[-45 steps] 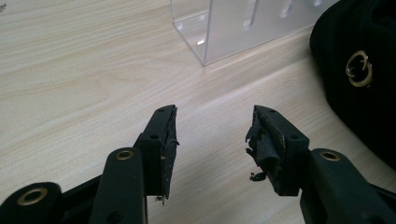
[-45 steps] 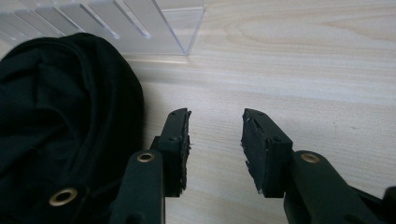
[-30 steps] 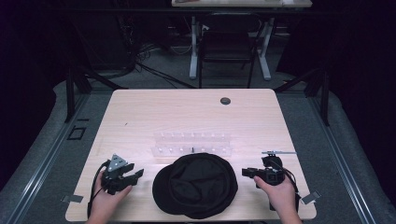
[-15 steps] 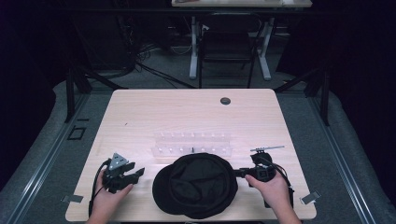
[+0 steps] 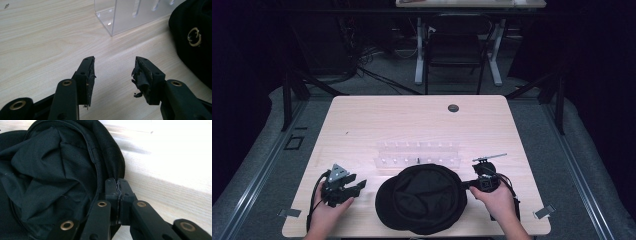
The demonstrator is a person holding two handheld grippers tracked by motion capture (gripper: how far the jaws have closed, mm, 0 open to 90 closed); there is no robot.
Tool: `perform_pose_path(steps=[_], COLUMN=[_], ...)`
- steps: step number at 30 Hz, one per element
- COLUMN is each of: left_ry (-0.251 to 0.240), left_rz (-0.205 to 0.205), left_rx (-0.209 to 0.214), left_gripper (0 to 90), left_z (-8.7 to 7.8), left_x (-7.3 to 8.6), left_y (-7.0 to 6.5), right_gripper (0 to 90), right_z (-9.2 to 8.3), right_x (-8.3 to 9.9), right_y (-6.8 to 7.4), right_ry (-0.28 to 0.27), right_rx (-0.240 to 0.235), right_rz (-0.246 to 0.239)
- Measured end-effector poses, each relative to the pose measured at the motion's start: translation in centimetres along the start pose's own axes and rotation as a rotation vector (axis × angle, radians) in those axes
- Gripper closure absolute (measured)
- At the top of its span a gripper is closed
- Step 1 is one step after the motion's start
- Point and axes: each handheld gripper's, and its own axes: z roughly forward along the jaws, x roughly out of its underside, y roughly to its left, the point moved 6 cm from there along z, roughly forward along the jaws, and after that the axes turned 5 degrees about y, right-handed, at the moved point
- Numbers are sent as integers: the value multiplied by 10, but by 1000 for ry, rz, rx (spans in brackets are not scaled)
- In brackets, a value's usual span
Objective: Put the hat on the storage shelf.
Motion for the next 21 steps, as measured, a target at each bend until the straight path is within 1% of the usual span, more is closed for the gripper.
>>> perform_pose_path(steps=[3, 4, 5, 6, 7, 9, 10, 11, 12, 14, 15, 16, 19, 20, 21], left_ry=[1, -1, -1, -1, 1, 2, 3, 2, 1, 7, 2, 6, 3, 5, 7], left_rz=[-3, -3, -3, -3, 1, 1, 1, 3, 2, 4, 1, 4, 2, 3, 4], left_rx=[2, 3, 5, 5, 4, 4, 3, 0, 1, 3, 0, 0, 0, 0, 1], left_gripper=[516, 516, 516, 516, 516, 516, 516, 516, 516, 516, 516, 516, 516, 516, 516], left_z=[0, 0, 0, 0, 0, 1, 1, 0, 0, -1, -1, -1, 1, 1, 1], left_x=[0, 0, 0, 0, 0, 0, 0, 1, 1, 1, 1, 1, 1, 1, 2], left_y=[0, 1, 1, 1, 0, 0, 0, 0, 0, 0, 0, 0, -1, -1, -1], right_gripper=[884, 885, 885, 885, 884, 884, 884, 884, 884, 885, 884, 884, 884, 884, 884], right_z=[-3, -5, -9, -9, -15, -17, -18, -22, -24, -26, -28, -32, -35, -37, -39], right_x=[1, 2, 3, 3, 5, 6, 8, 11, 13, 13, 15, 17, 18, 18, 19], right_y=[-2, -3, -7, -7, -13, -15, -18, -23, -25, -27, -29, -35, -39, -41, -43], right_ry=[4, 5, -5, -5, 7, 11, 7, -4, 16, 14, 20, 40, 50, 66, 76], right_rx=[-2, -1, 12, 12, 22, 25, 27, 28, 32, 28, 37, 48, 56, 63, 66], right_rz=[8, 16, 34, 34, 32, 35, 46, 72, 65, 70, 75, 75, 80, 89, 82])
